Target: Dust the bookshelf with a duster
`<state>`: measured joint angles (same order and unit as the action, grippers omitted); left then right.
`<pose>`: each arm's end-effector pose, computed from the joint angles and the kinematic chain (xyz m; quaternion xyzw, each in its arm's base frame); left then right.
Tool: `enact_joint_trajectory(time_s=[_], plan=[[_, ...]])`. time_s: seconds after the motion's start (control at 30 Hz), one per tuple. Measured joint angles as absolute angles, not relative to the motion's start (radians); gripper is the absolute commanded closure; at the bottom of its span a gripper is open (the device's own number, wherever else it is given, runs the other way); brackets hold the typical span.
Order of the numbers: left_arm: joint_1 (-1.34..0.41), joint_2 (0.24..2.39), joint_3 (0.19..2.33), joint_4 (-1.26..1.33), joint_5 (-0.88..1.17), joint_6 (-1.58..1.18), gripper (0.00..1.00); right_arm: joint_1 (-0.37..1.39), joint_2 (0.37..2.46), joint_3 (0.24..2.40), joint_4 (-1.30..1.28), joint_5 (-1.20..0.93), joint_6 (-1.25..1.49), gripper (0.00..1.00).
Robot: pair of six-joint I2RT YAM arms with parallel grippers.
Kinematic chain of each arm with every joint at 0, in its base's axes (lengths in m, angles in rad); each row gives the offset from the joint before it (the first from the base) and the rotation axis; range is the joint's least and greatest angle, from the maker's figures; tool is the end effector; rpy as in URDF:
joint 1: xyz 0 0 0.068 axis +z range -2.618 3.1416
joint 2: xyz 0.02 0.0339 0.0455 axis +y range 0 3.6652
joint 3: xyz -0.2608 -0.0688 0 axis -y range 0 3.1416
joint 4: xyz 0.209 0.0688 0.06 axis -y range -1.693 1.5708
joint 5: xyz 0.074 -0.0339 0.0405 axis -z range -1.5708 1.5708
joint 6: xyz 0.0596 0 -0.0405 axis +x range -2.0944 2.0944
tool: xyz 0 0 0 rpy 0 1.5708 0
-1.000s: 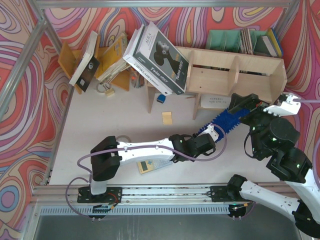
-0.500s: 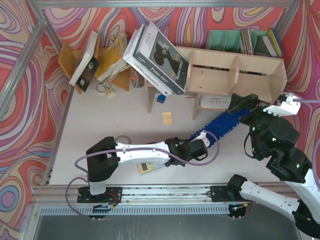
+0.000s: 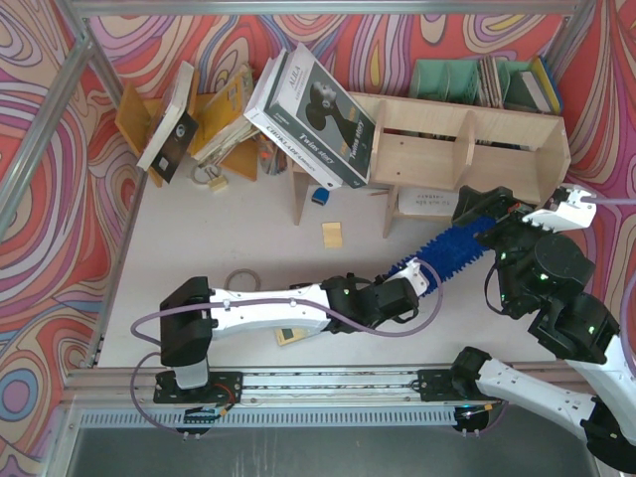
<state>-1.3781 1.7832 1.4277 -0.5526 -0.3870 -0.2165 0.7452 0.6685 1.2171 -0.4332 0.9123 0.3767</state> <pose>0.0932 -0.3601 0.2501 0.4569 0.8101 -0.1014 0.3531 0.0850 0.0143 0.4481 0.2140 0.6473 0.1085 0.7235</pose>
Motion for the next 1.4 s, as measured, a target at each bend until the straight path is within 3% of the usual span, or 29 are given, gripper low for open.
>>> enact_joint_trajectory(time_s=[0.9, 1.4], plan=[[-1.402, 1.834, 1.317, -0.493, -0.381, -0.221, 1.0, 0.745, 0.669, 1.206, -0.434, 0.913, 0.383, 0.01], [-1.403, 1.568, 1.146, -0.475, -0.525, -0.311, 1.0, 0.745, 0.669, 1.202, -0.436, 0.913, 0.391, 0.01]])
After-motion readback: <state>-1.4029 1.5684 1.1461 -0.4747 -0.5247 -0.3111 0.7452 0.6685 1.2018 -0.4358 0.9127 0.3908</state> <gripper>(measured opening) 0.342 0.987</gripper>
